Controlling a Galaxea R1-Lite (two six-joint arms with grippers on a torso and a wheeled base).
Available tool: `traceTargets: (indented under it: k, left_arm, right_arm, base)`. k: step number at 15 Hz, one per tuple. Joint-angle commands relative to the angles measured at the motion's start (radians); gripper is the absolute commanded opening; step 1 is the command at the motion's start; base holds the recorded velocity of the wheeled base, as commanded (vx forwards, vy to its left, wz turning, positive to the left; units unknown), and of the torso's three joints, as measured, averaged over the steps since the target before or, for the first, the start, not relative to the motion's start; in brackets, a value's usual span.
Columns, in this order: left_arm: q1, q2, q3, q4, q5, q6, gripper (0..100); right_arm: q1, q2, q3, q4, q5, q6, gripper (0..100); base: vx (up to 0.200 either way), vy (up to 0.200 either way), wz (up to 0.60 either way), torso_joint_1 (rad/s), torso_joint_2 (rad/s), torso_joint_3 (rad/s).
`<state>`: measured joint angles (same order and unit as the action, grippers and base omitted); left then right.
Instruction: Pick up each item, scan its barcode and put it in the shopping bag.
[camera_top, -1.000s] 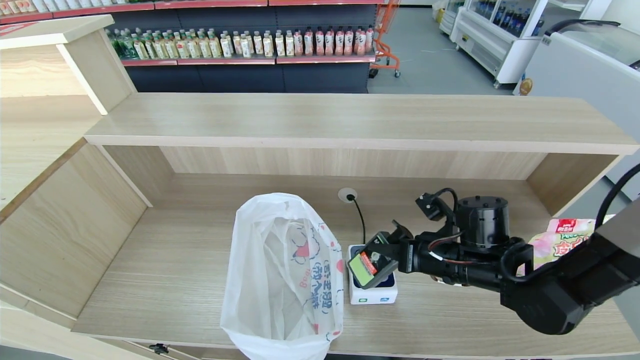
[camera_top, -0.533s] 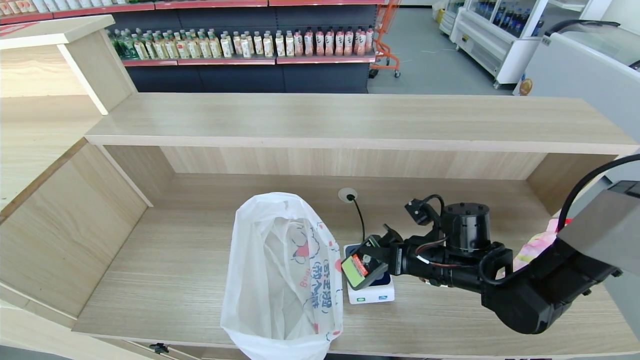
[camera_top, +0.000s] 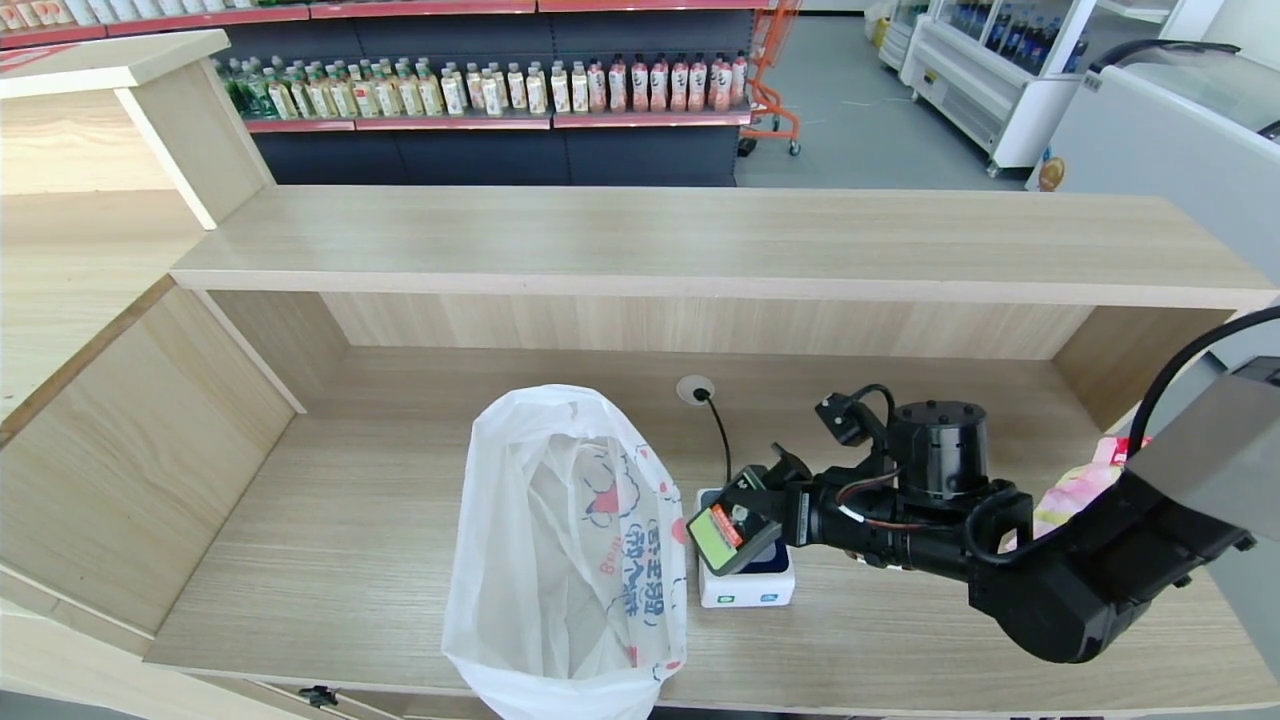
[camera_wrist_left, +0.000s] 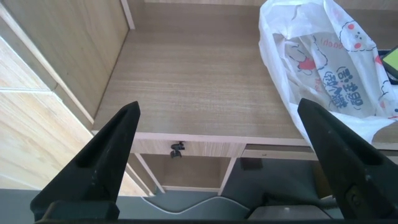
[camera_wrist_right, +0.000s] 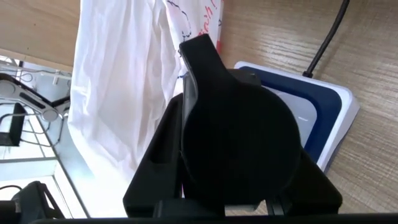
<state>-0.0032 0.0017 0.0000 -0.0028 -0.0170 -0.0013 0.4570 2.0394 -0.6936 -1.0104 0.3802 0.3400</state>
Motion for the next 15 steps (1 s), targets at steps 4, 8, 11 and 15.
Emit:
traceTargets:
  k: [4,8,11,15]
  left_arm:
    - [0.0,0.0,0.0,0.0,0.0,0.0,100]
    - [0.0,0.0,0.0,0.0,0.0,0.001,100]
    - [0.0,0.0,0.0,0.0,0.0,0.003,100]
    - [0.0,0.0,0.0,0.0,0.0,0.003,100]
  right_arm:
    - [0.0,-0.039,0.009,0.0,0.002,-0.001,0]
    - [-0.02,-0.199,0.069,0.004,0.002,-0.026,0]
    - [-0.075,-0.36,0.112,0.053,0.0,-0.23,0]
    - [-0.006,-0.553,0.118,0.185,-0.023,-0.457,0]
  base:
    - [0.0,0.0,0.0,0.0,0.0,0.0]
    - [0.0,0.0,0.0,0.0,0.0,0.0]
    - [0.0,0.0,0.0,0.0,0.0,0.0]
    - [-0.2,0.0,0.0,0.01,0.01,0.001]
